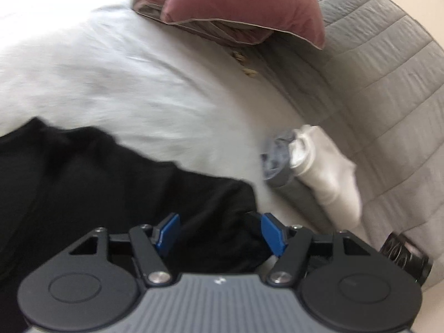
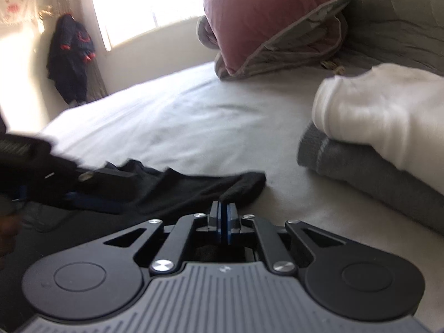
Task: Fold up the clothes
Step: 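Grasp the shirt hem with the left gripper while the right gripper pinches it, then lift the held hem with both grippers and fold it toward the collar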
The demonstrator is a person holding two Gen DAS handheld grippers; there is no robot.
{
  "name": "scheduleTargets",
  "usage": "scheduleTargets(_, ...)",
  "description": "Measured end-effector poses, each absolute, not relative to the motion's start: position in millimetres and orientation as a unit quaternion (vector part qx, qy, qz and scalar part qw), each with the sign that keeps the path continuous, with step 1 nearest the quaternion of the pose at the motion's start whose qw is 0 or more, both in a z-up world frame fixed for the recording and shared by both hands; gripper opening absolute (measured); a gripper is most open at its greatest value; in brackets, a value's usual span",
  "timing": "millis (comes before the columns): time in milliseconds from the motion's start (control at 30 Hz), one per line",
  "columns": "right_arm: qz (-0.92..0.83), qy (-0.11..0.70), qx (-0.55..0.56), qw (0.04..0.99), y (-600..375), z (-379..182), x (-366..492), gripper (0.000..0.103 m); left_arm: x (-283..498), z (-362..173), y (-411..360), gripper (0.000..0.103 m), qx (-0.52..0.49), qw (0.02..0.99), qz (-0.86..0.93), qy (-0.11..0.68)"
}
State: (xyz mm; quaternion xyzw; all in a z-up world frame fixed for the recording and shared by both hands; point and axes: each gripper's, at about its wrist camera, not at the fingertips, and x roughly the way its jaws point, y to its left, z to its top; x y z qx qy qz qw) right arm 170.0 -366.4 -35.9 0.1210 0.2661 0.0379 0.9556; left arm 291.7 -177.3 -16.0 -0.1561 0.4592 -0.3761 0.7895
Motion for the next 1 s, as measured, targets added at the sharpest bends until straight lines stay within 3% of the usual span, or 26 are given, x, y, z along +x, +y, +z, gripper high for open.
scheduleTargets(200,0.078,0.237,0.119,0.961,-354.6,-27.5,167.0,0.005,296.9,-16.1,-199.5,0.07,-0.149,0.763,-0.4,0.486)
scheduleTargets(367,0.144,0.235,0.145,0.95,-343.4,-27.8,170.7,0.005,302.6,-14.1,-193.0,0.062,-0.151,0.763,-0.385,0.497)
scheduleTargets(467,0.178,0.227,0.17,0.942,-337.4,-25.9,170.8,0.005,307.5,-19.0,-183.7,0.041,-0.161,0.761,-0.362,0.514)
scheduleTargets(500,0.189,0.223,0.177,0.94,-335.1,-25.0,170.5,0.005,309.4,-21.1,-180.2,0.025,-0.17,0.759,-0.355,0.518)
scheduleTargets(600,0.195,0.217,0.188,0.938,-327.4,-24.4,171.3,0.006,310.4,-21.3,-164.7,0.005,-0.195,0.772,-0.342,0.499)
scheduleTargets(700,0.204,0.216,0.166,0.94,-321.6,-20.0,170.1,0.021,311.0,-19.5,-147.1,0.005,-0.209,0.774,-0.349,0.485)
scheduleTargets(767,0.217,0.21,0.158,0.94,-320.7,-17.6,166.4,0.053,313.4,-19.2,-135.2,0.005,-0.206,0.78,-0.347,0.479)
scheduleTargets(1000,0.265,0.222,0.082,0.935,-293.5,-20.9,165.8,0.056,326.4,-29.0,-93.8,0.005,-0.225,0.785,-0.331,0.474)
